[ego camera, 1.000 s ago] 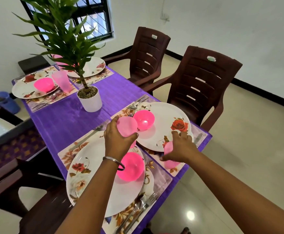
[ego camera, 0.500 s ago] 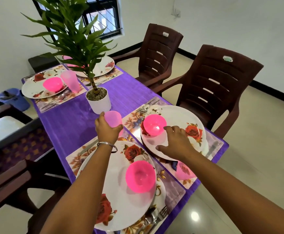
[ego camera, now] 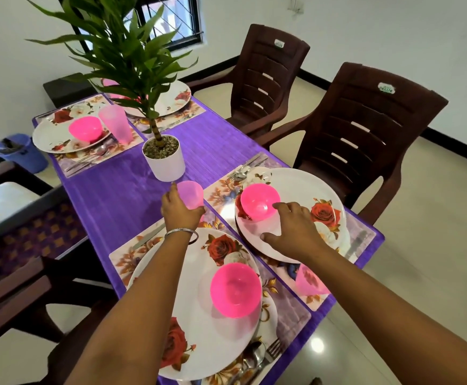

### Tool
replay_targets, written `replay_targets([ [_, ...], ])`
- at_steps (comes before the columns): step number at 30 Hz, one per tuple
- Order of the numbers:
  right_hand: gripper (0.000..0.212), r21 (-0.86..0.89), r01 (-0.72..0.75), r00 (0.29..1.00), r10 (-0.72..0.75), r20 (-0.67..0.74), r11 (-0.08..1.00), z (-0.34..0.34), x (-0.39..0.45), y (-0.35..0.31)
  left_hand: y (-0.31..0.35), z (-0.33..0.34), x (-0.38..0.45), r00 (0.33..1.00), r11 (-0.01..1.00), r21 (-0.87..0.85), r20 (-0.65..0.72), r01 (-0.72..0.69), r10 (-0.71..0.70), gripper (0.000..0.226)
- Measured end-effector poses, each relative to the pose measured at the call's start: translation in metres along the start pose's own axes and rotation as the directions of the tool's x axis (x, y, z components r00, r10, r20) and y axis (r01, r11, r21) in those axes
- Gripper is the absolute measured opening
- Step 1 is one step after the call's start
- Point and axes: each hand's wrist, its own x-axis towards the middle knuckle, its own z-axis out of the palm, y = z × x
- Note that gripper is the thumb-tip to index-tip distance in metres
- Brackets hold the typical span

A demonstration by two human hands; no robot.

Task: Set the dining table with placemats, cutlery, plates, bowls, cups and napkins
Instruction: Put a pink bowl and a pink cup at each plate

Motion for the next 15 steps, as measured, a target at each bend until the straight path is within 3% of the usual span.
replay_targets([
  [6,0.081,-0.041,0.009,1.0,-0.009,-0.006,0.999,-0.005,-0.009,0.003,-0.001,-0.002,0.001,1.0,1.0,-0.019,0.012,-0.007,0.007,0.097],
  [12,0.1,-0.224,-0.04,0.968,0.093,0.234,0.974,-0.014,-0.02,0.014,-0.003,-0.004,-0.006,1.0,0.999,-0.038,0.011,-0.002,0.002,0.096],
  [15,0.102,-0.244,-0.054,0.958,0.119,0.263,0.968,-0.015,-0.025,0.02,-0.002,-0.004,-0.008,1.0,0.999,-0.041,0.014,-0.001,0.001,0.096],
])
